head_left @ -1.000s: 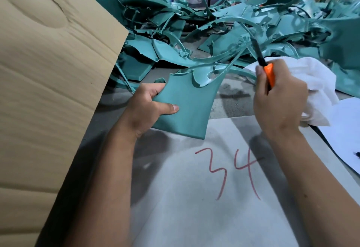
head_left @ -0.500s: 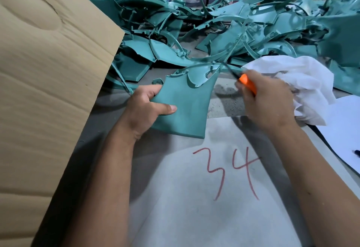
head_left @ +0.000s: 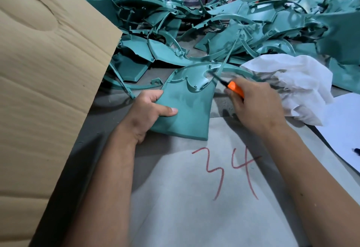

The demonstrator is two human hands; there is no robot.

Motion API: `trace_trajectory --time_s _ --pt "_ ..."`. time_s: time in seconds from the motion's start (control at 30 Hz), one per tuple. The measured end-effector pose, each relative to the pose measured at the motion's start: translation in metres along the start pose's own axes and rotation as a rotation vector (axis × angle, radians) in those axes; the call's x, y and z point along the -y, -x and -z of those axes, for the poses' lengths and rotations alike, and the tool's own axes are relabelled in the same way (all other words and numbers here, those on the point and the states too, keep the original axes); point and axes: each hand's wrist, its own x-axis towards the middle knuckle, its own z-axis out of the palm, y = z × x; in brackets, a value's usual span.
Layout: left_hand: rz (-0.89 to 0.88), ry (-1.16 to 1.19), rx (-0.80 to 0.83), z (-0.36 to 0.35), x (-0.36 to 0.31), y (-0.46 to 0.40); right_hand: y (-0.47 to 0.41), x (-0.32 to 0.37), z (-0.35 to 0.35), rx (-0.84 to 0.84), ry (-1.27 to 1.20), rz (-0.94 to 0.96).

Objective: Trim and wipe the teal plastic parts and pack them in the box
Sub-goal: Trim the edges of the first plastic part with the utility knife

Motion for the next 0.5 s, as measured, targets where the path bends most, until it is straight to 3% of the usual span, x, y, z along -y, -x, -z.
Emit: trace_trajectory --time_s 0.13,0.5 --pt "0.008 0.001 -0.015 0.001 0.001 -0.001 0.005 0.010 0.004 0.144 -0.043 0.114" --pt "-0.093 0.128 -0.008 0.004 -0.005 0.000 0.005 0.024 -0.006 -0.127 -0.132 0.064"
